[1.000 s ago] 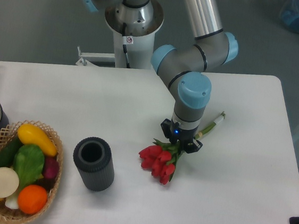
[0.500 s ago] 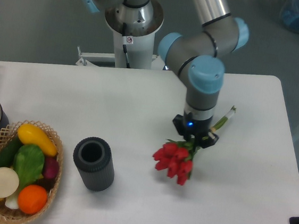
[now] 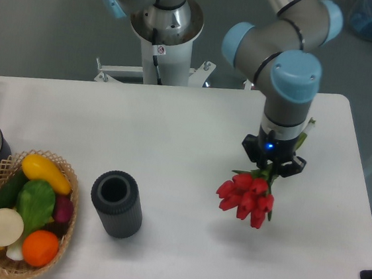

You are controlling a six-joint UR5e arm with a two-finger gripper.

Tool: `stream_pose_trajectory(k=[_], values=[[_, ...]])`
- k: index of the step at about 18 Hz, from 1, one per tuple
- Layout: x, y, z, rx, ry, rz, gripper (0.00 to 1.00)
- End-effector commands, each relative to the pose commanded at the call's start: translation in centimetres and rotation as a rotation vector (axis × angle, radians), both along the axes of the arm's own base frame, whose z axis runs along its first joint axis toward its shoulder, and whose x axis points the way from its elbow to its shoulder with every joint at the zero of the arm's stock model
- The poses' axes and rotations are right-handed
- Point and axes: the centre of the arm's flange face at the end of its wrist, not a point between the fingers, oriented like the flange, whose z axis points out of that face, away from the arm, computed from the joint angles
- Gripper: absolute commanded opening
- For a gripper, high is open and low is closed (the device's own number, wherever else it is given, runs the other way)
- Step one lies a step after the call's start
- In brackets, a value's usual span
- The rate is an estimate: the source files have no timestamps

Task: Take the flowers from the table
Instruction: 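Lift the gripped tulip bouquet up off the table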

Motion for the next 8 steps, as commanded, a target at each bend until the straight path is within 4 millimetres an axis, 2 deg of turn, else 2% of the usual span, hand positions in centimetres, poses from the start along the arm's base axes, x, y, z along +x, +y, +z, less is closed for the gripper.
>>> stream_pose_trajectory(k=[8], values=[[-2.1, 0.6, 1.0, -0.065, 0.003, -0.002, 0.0]])
